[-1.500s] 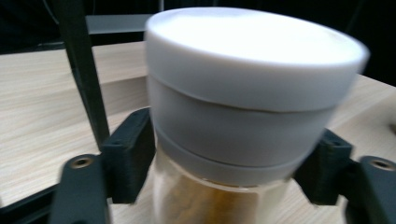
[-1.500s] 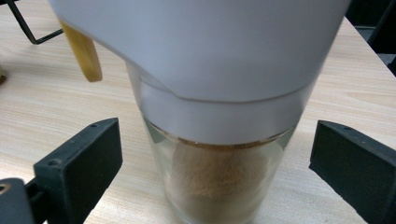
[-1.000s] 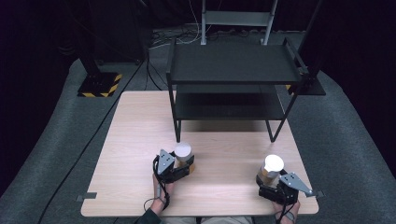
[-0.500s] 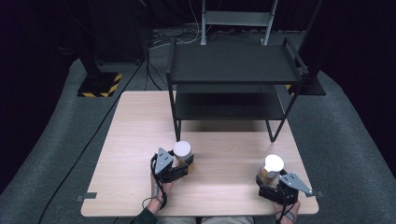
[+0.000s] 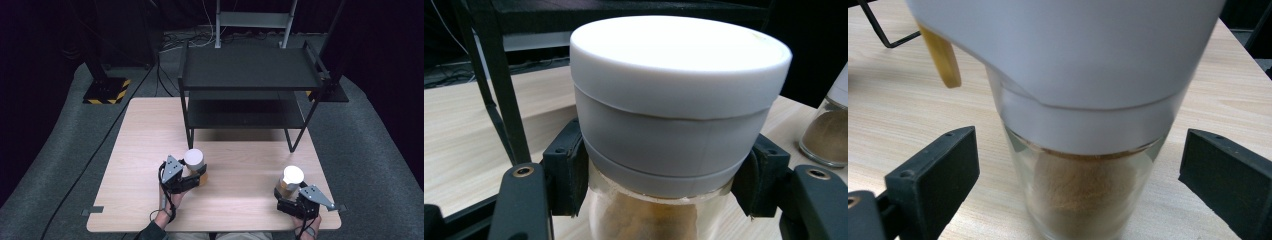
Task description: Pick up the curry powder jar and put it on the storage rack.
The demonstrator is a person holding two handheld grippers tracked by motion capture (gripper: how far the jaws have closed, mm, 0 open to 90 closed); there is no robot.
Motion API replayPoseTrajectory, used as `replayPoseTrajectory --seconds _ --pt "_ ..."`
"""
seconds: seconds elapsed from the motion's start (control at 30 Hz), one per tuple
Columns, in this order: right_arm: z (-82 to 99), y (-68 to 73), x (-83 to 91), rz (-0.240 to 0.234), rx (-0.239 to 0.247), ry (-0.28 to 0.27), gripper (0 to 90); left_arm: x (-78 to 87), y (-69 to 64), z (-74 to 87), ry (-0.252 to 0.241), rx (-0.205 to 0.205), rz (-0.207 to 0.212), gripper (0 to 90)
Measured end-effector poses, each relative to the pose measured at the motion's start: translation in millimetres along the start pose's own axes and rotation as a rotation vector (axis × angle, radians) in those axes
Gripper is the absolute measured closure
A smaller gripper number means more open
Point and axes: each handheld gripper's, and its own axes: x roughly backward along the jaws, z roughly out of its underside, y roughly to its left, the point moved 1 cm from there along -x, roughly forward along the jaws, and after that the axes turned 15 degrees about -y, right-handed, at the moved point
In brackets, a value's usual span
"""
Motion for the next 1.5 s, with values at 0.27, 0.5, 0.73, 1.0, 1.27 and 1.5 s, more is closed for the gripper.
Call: replayPoseTrajectory --seconds 0.27,0.5,0.73,1.0,1.27,1.5 --pt "0.7 1.2 0.6 0.005 0.002 -0.005 1.5 3.0 3.8 -9.5 0.008 -0.020 0.022 34.5" --pt "0.4 0.8 0.4 0.002 0.002 -0.003 1.5 3.3 5.9 -16.6 -0.002 -0.039 0.027 34.5" --pt "0.4 1.3 0.4 0.004 0.003 -0.003 1.6 2.2 9.8 -23.1 -0.008 -0.040 0.031 34.6" --pt "0.3 1.1 0.3 0.003 0.004 -0.002 1.7 -1.6 14.1 -29.5 -0.004 -0.041 0.045 34.6" --pt "0.0 1.2 0.0 0.003 0.003 0.000 1.9 -4.2 16.8 -36.1 -0.009 -0.051 0.052 34.6" --pt "-0.1 0.8 -0.1 0.002 0.002 0.001 1.9 -9.0 18.1 -41.3 -0.007 -0.060 0.067 34.6"
